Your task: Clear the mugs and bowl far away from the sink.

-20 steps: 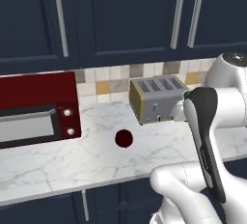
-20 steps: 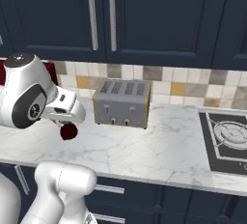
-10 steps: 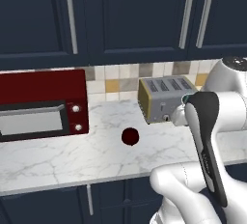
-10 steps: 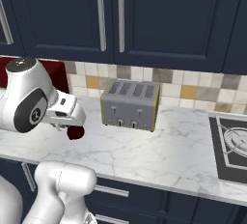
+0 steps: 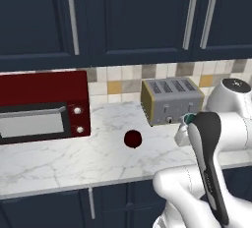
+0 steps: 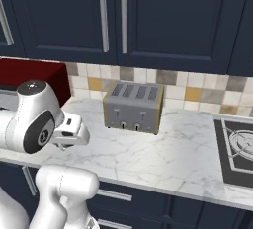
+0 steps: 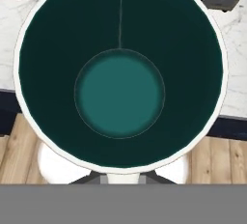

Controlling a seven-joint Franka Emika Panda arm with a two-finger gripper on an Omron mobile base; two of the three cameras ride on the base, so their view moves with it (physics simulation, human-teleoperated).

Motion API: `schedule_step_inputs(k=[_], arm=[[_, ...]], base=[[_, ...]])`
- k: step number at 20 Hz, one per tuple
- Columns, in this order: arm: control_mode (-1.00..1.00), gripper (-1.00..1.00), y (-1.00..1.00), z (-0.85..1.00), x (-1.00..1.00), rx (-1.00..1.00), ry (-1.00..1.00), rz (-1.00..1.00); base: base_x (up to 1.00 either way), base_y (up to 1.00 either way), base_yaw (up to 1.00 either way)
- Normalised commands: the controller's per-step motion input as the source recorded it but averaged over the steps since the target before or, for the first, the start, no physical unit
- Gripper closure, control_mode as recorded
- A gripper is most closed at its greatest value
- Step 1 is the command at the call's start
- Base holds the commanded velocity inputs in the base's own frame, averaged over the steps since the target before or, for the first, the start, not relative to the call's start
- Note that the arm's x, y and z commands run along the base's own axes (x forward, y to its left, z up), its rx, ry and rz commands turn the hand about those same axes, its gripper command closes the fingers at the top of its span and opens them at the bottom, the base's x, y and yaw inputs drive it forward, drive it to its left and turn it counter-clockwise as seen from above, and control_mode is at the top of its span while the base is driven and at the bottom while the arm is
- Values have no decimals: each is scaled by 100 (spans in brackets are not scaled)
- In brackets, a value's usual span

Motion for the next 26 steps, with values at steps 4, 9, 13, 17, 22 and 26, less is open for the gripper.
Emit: schedule_step_inputs(k=[4,9,13,17,22,26], arm=[[-100,100,-2,-25,26,0,0,0],[-100,100,-5,-12,36,0,0,0],[-100,100,0,-24,31,-2,-4,0],[-100,100,-3,-24,29,0,-1,0],[-100,100,-11,-22,29,0,0,0],[-100,100,-17,-15,25,0,3,0]], base=[[0,0,0],[0,0,0],[0,0,0],[0,0,0],[0,0,0],[0,0,0]])
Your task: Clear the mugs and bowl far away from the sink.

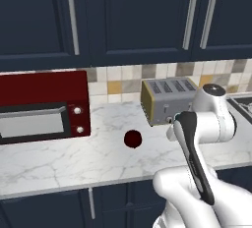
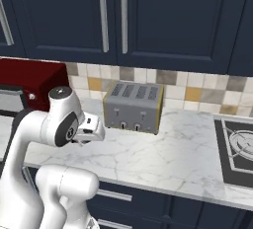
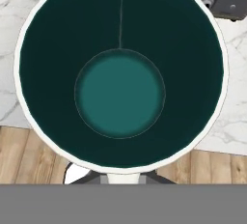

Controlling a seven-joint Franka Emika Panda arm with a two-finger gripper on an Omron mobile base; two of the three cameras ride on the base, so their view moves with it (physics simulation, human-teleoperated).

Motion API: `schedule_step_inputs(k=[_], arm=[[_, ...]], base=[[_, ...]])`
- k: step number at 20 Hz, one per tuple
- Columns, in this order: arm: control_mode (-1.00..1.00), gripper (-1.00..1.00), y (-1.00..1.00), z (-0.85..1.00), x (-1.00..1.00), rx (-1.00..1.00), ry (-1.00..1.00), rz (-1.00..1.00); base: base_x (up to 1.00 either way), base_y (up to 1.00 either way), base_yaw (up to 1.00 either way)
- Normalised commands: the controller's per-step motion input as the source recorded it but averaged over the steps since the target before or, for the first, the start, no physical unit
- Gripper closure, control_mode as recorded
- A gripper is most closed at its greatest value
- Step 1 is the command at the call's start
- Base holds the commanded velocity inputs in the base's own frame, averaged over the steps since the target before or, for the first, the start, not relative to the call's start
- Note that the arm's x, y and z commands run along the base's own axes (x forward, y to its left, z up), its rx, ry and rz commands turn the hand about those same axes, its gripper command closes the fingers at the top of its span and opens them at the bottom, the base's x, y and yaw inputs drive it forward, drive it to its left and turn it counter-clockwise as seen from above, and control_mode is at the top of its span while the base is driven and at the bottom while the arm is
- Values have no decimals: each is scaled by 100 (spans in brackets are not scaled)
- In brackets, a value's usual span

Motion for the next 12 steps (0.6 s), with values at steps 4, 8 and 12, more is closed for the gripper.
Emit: schedule_step_inputs(k=[4,8,12], arm=[[-100,100,-13,-13,24,0,7,0],[-100,100,-13,-20,22,0,1,0],[-100,100,-15,-28,19,0,1,0]], base=[[0,0,0],[0,0,0],[0,0,0]])
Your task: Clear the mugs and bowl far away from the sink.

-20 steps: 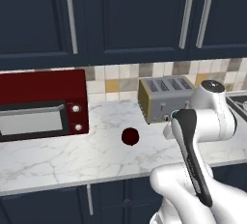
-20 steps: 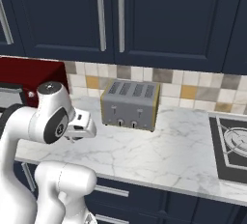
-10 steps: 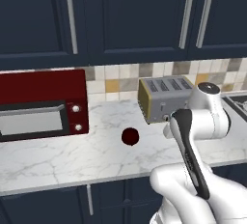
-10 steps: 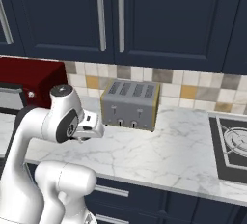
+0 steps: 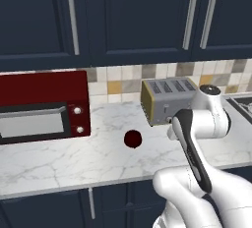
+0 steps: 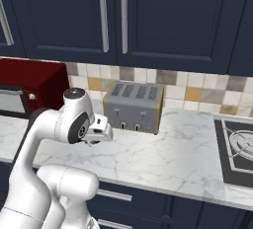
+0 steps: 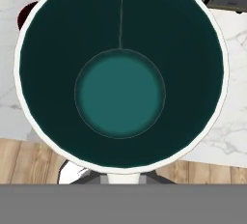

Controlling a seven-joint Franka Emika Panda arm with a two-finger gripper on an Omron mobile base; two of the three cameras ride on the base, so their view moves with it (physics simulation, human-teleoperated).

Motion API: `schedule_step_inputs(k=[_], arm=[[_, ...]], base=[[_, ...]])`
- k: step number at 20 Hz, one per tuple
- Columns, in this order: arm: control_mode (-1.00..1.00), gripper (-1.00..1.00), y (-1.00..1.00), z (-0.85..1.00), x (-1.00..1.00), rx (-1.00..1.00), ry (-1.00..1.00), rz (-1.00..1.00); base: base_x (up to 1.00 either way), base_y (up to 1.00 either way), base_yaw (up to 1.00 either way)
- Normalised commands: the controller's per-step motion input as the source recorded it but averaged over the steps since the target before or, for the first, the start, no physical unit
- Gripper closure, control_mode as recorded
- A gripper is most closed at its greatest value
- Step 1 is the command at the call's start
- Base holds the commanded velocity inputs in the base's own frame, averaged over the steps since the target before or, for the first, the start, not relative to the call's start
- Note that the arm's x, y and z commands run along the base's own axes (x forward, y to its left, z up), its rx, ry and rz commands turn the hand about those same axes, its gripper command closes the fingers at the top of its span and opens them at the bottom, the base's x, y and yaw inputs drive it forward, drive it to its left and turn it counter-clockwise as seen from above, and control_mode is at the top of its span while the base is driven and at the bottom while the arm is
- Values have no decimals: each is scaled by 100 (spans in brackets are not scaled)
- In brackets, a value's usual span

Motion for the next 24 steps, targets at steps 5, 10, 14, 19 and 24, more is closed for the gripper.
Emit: schedule_step_inputs(k=[5,10,14,19,24], arm=[[-100,100,-12,-40,11,-2,0,0],[-100,100,-11,-33,19,0,2,0],[-100,100,-7,-32,23,0,0,0],[-100,100,-6,-34,22,0,0,0],[-100,100,-6,-34,22,0,0,0]], base=[[0,0,0],[0,0,0],[0,0,0],[0,0,0],[0,0,0]])
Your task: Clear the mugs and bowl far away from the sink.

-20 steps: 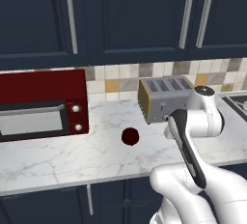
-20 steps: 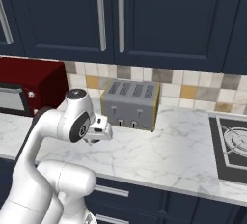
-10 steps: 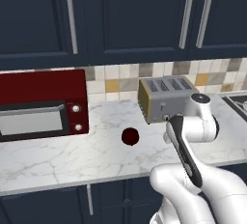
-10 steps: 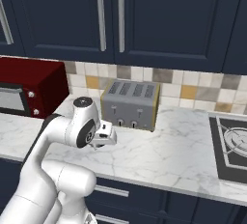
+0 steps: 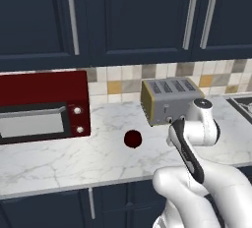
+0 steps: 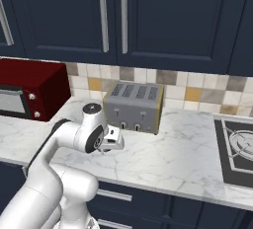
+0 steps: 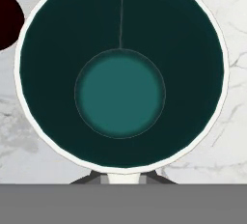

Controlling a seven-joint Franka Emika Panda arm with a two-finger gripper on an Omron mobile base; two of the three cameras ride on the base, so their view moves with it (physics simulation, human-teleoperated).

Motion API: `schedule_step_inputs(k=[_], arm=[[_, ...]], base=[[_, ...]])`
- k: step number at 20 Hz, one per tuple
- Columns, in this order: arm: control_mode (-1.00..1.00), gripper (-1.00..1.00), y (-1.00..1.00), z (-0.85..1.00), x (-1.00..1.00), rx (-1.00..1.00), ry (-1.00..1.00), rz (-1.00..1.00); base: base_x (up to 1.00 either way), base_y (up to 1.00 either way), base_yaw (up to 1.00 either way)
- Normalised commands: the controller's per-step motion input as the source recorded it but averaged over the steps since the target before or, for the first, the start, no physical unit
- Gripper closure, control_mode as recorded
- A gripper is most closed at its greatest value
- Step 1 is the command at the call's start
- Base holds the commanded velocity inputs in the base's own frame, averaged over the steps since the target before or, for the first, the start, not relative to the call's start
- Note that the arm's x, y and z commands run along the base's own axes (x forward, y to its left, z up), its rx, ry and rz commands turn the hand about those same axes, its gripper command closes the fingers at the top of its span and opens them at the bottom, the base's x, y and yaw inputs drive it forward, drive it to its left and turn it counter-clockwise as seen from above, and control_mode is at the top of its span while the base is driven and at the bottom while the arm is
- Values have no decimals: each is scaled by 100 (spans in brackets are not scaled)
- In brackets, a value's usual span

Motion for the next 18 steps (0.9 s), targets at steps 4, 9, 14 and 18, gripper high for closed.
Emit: schedule_step_inputs(k=[4,9,14,18], arm=[[-100,100,-8,-34,22,0,0,0],[-100,100,-6,-33,20,0,0,0],[-100,100,-1,-34,17,-1,0,0],[-100,100,0,-34,20,-1,0,0]], base=[[0,0,0],[0,0,0],[0,0,0],[0,0,0]])
